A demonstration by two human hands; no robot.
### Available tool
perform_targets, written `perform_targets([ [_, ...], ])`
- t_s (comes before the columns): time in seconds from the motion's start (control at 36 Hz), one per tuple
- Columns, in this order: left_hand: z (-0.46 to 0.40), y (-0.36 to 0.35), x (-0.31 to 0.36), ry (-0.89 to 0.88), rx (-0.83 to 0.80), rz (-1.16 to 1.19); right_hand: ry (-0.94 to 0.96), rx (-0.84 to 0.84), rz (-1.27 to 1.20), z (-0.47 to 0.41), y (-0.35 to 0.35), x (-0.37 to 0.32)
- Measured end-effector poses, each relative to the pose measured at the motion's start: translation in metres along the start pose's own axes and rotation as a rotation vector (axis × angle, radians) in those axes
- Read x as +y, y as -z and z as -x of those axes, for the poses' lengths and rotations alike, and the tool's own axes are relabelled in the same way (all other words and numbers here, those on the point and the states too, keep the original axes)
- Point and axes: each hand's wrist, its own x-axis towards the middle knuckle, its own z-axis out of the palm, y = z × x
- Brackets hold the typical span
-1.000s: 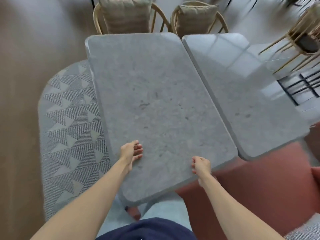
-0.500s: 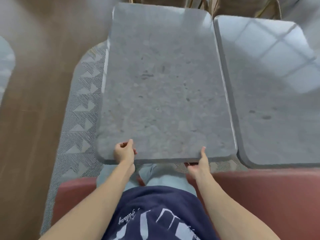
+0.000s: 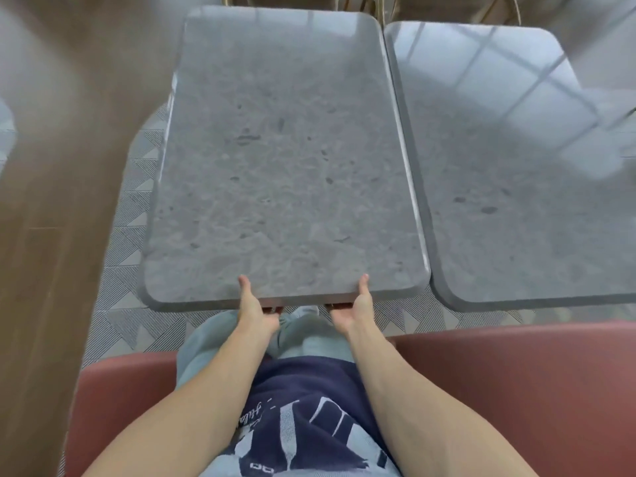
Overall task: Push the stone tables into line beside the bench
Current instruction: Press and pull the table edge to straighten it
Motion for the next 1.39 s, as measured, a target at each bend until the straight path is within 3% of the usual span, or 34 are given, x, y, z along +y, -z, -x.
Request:
perform_targets([
  [0.5,-0.014,0.009,-0.006,-0.134,0.037,0.002,-0.073,-0.078,-0.081,0.014,0.010,-0.011],
  [1.39,-0.014,0.018,-0.003,-0.102,-0.003,-0.011,-0.031,-0.071,-0.038,0.015,0.016,-0.005],
])
